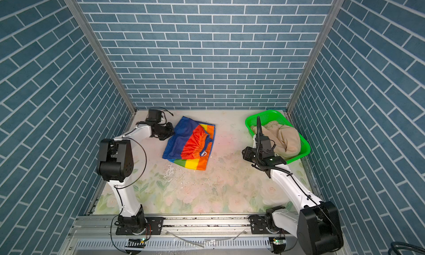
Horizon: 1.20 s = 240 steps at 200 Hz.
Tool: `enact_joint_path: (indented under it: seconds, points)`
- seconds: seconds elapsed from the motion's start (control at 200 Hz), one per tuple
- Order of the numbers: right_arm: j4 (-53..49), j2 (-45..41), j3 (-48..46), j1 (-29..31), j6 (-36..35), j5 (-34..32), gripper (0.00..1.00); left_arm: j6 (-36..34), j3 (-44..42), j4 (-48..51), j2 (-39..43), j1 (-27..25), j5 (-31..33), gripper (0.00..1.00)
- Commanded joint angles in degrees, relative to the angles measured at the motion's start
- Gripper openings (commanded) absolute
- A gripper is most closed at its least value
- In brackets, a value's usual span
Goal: Fold and stack the shorts
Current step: 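Drag the folded rainbow shorts with the left gripper toward the far corner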
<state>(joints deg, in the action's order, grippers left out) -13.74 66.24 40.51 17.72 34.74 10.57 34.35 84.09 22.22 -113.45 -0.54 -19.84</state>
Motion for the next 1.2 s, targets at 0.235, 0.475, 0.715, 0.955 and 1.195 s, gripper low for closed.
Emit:
enact_joint_path:
  seconds: [0.235, 0.475, 0.715, 0.955, 1.195]
  points:
    - [3.1, 3.1, -1.0, -0.4, 1.2, 1.5, 0.36, -6.7, 18.5, 17.0, -11.8, 13.5, 9.2, 0.02]
    - [2.9, 4.2, -0.9, -0.4, 0.8, 0.8, 0.36, -14.1, 41.0, 32.8, -23.1, 15.0, 16.1, 0.03]
    - [3.1, 4.6, -1.0, -0.5, 1.2, -0.3, 0.36, -14.3, 61.0, 43.6, -34.1, 15.4, 15.5, 0.05]
    - [4.0, 6.4, -0.7, -0.6, 1.4, -0.5, 0.36, -13.2, 62.5, 45.6, -31.7, 16.1, 17.7, 0.1]
    - [5.8, 10.8, 1.0, -0.6, 2.1, 2.4, 0.35, -12.9, 62.4, 46.0, -30.2, 19.6, 17.6, 0.1]
